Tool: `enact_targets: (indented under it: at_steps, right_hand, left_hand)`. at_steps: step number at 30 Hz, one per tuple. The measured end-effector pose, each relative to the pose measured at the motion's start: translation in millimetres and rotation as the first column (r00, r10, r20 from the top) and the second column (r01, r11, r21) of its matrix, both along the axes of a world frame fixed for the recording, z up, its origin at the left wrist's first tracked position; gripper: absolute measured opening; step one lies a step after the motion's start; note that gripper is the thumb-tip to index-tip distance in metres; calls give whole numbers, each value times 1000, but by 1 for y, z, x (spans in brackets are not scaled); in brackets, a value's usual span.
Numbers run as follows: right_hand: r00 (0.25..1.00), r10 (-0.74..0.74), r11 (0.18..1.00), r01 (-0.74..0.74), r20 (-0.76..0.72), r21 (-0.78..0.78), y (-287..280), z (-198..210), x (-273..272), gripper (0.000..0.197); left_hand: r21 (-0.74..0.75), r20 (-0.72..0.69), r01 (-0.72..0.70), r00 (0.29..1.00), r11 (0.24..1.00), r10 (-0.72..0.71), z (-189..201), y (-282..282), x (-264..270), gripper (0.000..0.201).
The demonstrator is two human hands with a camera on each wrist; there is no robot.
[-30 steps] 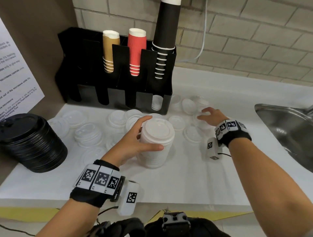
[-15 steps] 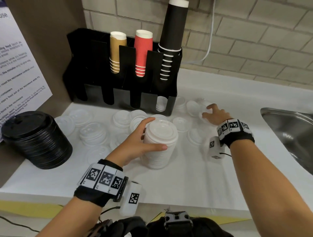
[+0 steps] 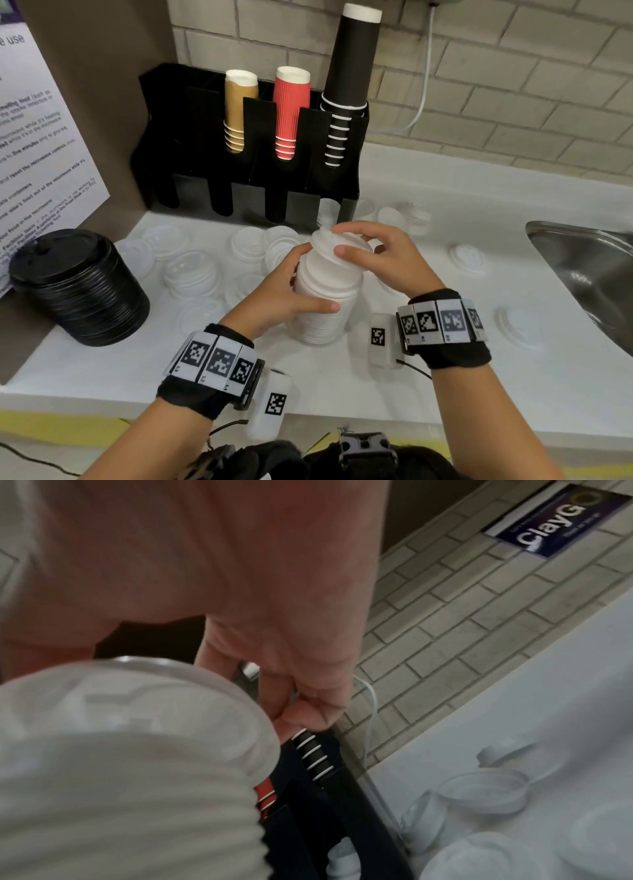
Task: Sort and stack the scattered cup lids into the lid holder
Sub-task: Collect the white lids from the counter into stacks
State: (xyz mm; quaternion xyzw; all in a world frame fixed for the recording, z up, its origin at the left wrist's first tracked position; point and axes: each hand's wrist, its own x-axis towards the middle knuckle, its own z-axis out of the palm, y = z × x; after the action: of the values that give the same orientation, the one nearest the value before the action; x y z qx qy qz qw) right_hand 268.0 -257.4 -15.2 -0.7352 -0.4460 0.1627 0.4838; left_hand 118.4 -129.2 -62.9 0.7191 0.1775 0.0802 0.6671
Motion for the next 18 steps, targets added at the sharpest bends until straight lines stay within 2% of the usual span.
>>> enact_targets:
  at_steps: [7, 13, 18]
  right_hand:
    - [995, 80, 996, -76, 60, -53, 2, -2, -6, 30]
    - [988, 110, 991, -101, 105, -89, -2, 0, -10, 34]
    - [980, 109, 987, -86, 169, -139, -3, -2, -14, 42]
  left_hand:
    - [-21, 3, 3, 1000, 1000, -3, -1, 1, 0, 87]
    - [-33, 9, 6, 1000, 999, -6, -4, 2, 2, 79]
    - [-30, 13, 2, 1000, 1000, -2, -3, 2, 2, 82]
